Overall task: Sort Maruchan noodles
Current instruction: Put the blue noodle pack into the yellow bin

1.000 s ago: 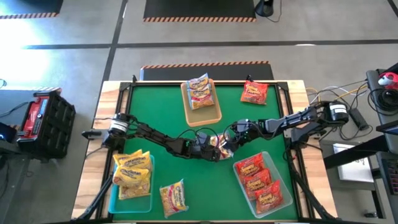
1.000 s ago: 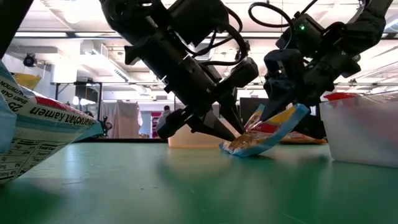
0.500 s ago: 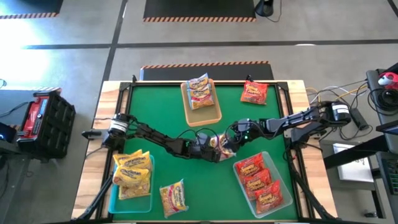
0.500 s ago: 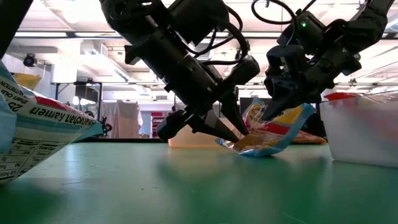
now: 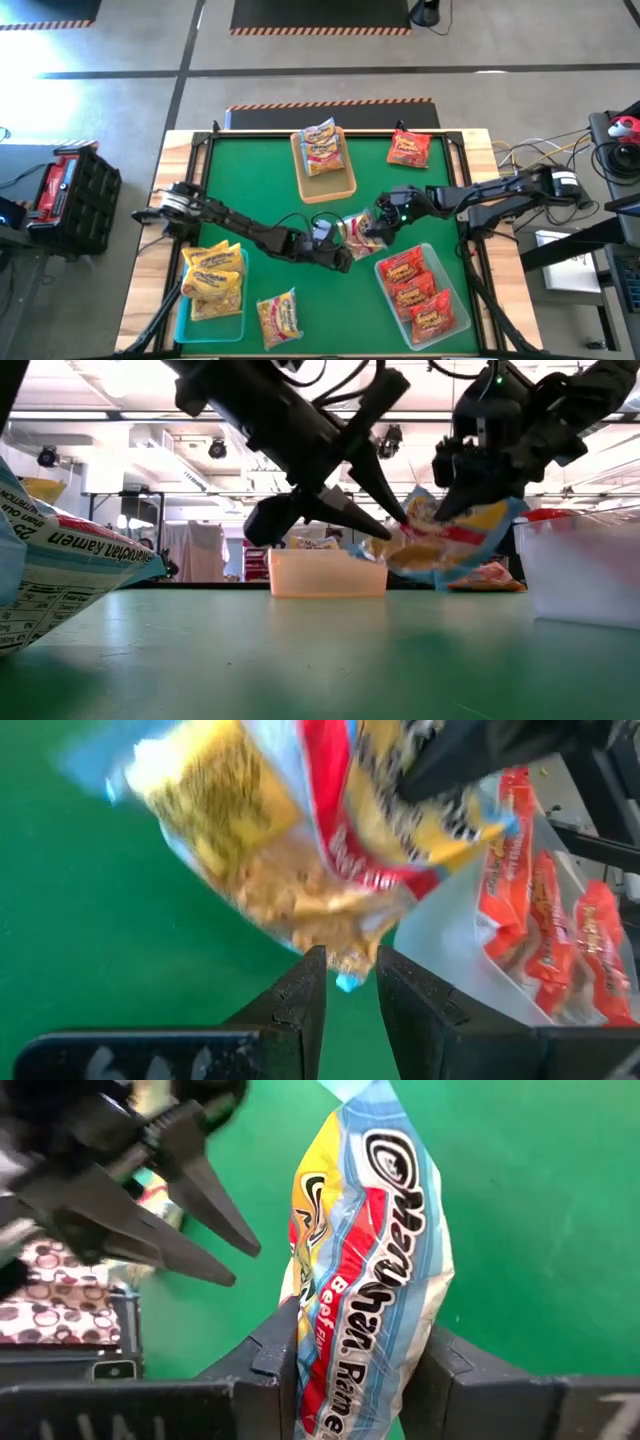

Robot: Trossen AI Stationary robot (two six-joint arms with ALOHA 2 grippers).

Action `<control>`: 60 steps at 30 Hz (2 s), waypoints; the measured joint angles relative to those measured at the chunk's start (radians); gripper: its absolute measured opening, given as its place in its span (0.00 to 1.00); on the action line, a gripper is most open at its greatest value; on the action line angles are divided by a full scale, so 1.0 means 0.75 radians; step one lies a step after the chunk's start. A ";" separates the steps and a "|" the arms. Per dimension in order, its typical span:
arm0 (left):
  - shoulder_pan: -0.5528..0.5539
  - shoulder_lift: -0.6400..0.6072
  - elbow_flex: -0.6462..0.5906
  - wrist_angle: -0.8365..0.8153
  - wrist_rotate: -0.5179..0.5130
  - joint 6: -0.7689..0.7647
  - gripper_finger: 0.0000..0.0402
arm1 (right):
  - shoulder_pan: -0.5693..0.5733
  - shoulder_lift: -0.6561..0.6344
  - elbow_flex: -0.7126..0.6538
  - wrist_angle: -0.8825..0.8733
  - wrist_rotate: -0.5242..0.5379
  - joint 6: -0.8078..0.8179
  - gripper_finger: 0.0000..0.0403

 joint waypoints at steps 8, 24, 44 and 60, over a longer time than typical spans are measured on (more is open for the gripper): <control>-0.026 -0.013 0.000 -0.005 -0.009 -0.083 0.19 | -0.130 -0.140 0.190 -0.450 -0.015 -0.405 0.26; -0.026 -0.099 0.000 -0.259 -0.180 -0.124 0.19 | -0.483 0.082 0.821 -0.839 0.137 -1.156 0.26; 0.015 -0.202 -0.101 -0.405 -0.254 -0.203 0.19 | -0.543 0.603 1.198 -0.887 0.112 -1.703 0.26; 0.044 -0.198 -0.100 -0.390 -0.256 -0.279 0.19 | -0.546 0.857 1.351 -0.975 0.186 -1.808 0.32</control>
